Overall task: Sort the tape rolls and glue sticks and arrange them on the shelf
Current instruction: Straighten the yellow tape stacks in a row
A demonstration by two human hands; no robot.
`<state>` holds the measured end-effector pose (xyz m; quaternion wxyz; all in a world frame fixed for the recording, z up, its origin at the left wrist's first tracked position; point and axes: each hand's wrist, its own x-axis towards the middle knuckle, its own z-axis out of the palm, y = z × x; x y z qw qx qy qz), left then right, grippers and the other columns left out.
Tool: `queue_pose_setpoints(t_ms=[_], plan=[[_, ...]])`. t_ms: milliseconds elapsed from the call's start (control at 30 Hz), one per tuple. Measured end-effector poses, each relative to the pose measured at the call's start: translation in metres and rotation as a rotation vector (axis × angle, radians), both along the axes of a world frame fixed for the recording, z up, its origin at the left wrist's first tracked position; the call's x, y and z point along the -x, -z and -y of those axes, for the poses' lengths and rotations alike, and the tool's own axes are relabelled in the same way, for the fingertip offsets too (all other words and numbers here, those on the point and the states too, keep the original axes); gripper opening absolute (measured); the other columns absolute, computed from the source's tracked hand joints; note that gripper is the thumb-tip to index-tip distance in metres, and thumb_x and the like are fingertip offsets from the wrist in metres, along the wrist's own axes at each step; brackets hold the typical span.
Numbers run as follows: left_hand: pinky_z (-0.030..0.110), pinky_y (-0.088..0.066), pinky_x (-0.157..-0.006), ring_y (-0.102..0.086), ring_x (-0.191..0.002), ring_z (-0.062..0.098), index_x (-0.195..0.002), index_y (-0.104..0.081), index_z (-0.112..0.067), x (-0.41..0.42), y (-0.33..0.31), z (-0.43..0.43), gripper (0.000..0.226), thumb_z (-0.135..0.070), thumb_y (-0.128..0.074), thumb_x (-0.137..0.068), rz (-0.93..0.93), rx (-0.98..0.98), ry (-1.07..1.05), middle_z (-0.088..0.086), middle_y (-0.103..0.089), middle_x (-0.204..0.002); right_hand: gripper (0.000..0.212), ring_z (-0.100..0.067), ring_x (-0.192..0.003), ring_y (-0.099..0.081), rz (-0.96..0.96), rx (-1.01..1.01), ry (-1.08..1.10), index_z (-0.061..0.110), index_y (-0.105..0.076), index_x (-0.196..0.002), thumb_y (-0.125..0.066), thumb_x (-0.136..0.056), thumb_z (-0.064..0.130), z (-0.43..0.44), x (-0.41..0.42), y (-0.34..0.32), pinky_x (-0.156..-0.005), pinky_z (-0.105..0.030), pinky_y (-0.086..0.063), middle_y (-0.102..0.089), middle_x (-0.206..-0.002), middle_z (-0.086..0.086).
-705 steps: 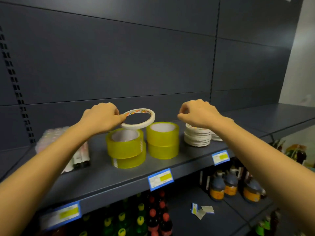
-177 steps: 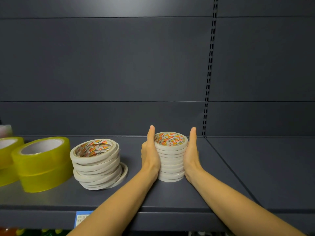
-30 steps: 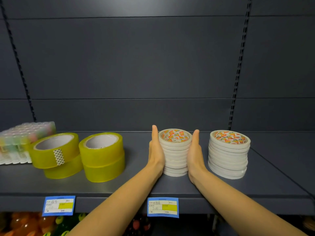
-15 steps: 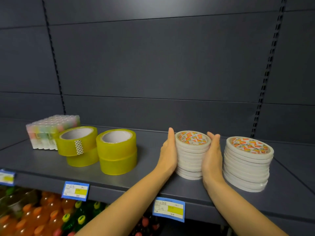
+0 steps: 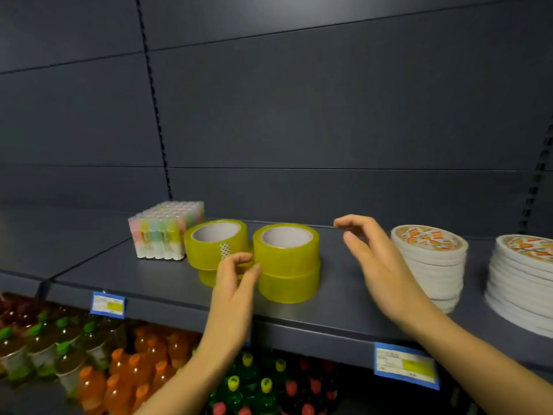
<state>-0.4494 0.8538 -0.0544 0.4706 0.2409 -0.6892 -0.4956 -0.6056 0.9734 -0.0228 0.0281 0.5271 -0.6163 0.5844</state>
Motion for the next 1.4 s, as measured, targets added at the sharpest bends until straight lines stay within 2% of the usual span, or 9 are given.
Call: queue_pose_setpoints(t_ms=[133, 333, 433, 533, 867, 1000, 1167, 1300, 1400], plan=[[0.02, -0.027, -0.099, -0.036, -0.117, 0.006, -0.131, -0.035, -0.018, 0.013, 0.008, 0.015, 0.034, -0.029, -0.039, -0.098, 0.167, -0.099, 0.161, -0.006, -0.038, -0.13, 0.04, -0.014, -0.129, -0.045, 0.503, -0.177, 0.059, 0.016, -0.048, -0.131, -0.032, -0.101, 0.036, 0.053, -0.003, 0.006, -0.109, -0.029, -0.031, -0.05, -0.137, 0.0], [0.04, -0.024, -0.116, -0.035, -0.135, 0.012, -0.147, -0.025, -0.026, 0.027, 0.001, 0.038, 0.06, -0.055, -0.026, -0.094, 0.084, -0.281, 0.392, -0.008, -0.034, -0.149, 0.058, -0.022, -0.123, -0.051, 0.973, -0.138, 0.031, 0.006, -0.045, -0.137, -0.025, -0.1, 0.046, 0.075, -0.005, 0.017, -0.11, -0.035, -0.035, -0.053, -0.136, -0.01], [0.043, -0.025, -0.116, -0.036, -0.136, 0.014, -0.147, -0.026, -0.028, 0.034, 0.003, 0.045, 0.063, -0.061, -0.025, -0.092, 0.109, -0.323, 0.444, -0.007, -0.035, -0.15, 0.055, -0.02, -0.106, -0.06, 0.967, -0.115, 0.061, 0.013, -0.054, -0.127, -0.023, -0.1, 0.049, 0.078, -0.014, 0.02, -0.093, -0.033, -0.046, -0.064, -0.12, -0.008], [0.043, -0.02, -0.118, -0.026, -0.142, 0.013, -0.149, -0.019, -0.03, 0.044, 0.005, 0.046, 0.072, -0.068, -0.023, -0.088, 0.178, -0.344, 0.513, -0.009, -0.025, -0.155, 0.053, -0.023, -0.113, -0.059, 0.963, -0.099, 0.121, 0.022, -0.059, -0.117, -0.021, -0.098, 0.053, 0.075, -0.016, 0.02, -0.098, -0.038, -0.044, -0.063, -0.124, -0.009], [0.034, -0.017, -0.118, -0.028, -0.139, 0.011, -0.147, -0.021, -0.025, 0.056, -0.01, 0.034, 0.059, -0.056, -0.018, -0.096, 0.264, -0.289, 0.584, -0.008, -0.027, -0.153, 0.064, -0.027, -0.123, -0.052, 0.961, -0.113, 0.2, 0.016, -0.048, -0.137, -0.021, -0.096, 0.058, 0.064, -0.004, 0.021, -0.11, -0.044, -0.036, -0.055, -0.136, -0.01], [0.032, -0.013, -0.118, -0.017, -0.143, 0.011, -0.15, -0.016, -0.021, 0.031, -0.024, 0.036, 0.063, -0.048, -0.034, -0.096, 0.356, -0.168, 0.523, -0.007, -0.017, -0.157, 0.048, -0.014, -0.138, -0.031, 0.481, -0.001, 0.445, 0.018, -0.035, -0.143, -0.026, -0.102, 0.04, 0.058, -0.018, 0.013, -0.114, -0.024, -0.017, -0.035, -0.149, 0.002], [0.015, -0.029, -0.104, -0.039, -0.126, -0.001, -0.108, -0.053, -0.039, -0.041, -0.03, 0.055, 0.025, -0.041, -0.053, -0.084, -0.128, 0.355, 0.14, -0.016, -0.049, -0.127, 0.042, -0.003, -0.122, -0.046, -0.063, 0.358, 0.189, 0.031, -0.046, -0.124, -0.044, -0.088, 0.009, 0.058, -0.06, -0.013, -0.102, -0.012, -0.034, -0.045, -0.129, 0.014], [0.026, -0.031, -0.102, -0.041, -0.119, 0.003, -0.12, -0.046, -0.033, -0.053, -0.029, 0.102, 0.025, -0.034, -0.045, -0.095, -0.151, 0.107, -0.02, -0.014, -0.046, -0.128, 0.03, 0.007, -0.11, -0.048, 0.171, 0.085, -0.028, 0.033, -0.047, -0.119, -0.042, -0.098, 0.012, 0.094, -0.085, -0.015, -0.088, 0.001, -0.034, -0.05, -0.132, 0.004], [0.028, -0.032, -0.103, -0.045, -0.122, 0.009, -0.129, -0.046, -0.024, -0.044, -0.025, 0.129, 0.035, -0.037, -0.034, -0.099, -0.091, -0.194, 0.096, -0.006, -0.049, -0.135, 0.038, 0.007, -0.116, -0.039, 0.291, -0.181, 0.028, 0.026, -0.037, -0.139, -0.034, -0.101, 0.029, 0.124, -0.086, -0.005, -0.091, -0.001, -0.025, -0.04, -0.143, 0.009]])
